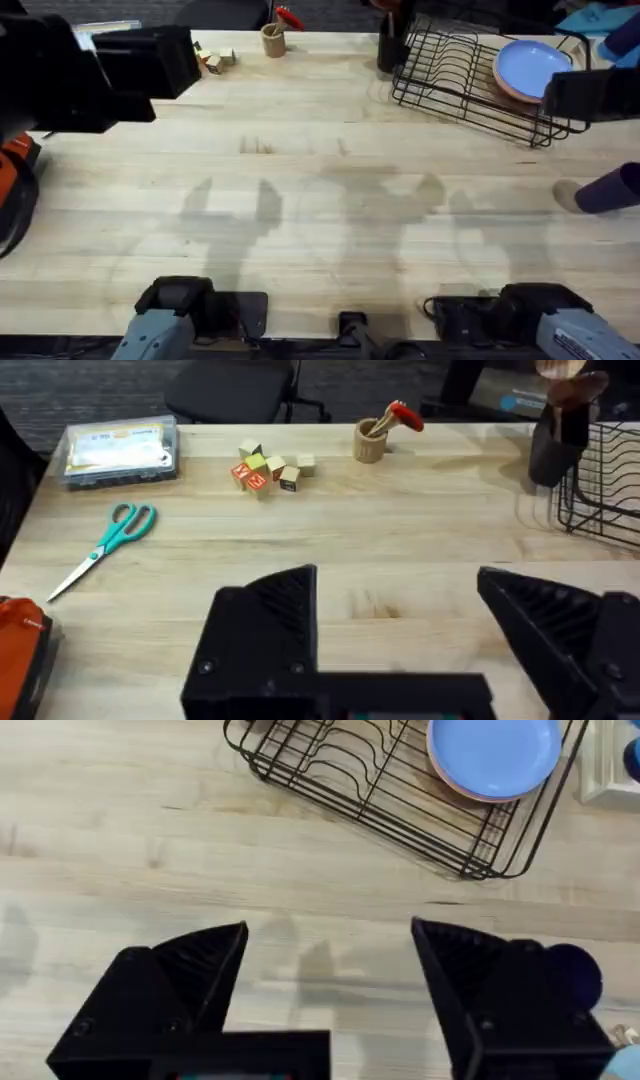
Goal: Pick up the cup on the table and put them onto the rack.
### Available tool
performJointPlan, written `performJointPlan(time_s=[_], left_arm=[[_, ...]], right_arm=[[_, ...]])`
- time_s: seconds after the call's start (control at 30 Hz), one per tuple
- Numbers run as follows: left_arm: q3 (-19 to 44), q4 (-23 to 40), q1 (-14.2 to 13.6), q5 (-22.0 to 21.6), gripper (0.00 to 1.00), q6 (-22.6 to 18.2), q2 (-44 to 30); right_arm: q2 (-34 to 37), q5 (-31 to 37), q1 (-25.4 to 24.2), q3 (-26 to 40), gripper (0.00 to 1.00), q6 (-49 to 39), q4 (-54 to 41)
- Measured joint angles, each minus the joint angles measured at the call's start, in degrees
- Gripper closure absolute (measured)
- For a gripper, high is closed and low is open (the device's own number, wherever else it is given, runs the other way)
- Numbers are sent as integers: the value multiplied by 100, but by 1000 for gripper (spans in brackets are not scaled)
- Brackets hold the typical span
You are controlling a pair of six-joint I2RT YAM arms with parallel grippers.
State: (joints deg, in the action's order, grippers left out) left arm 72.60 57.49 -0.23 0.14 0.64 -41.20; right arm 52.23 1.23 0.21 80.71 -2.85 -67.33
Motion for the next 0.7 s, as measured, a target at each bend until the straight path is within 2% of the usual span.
performJointPlan(time_s=[0.7], left_arm=[[2, 0, 0, 0, 8, 0, -6]], right_arm=[[0, 2, 0, 4, 6, 0, 111]])
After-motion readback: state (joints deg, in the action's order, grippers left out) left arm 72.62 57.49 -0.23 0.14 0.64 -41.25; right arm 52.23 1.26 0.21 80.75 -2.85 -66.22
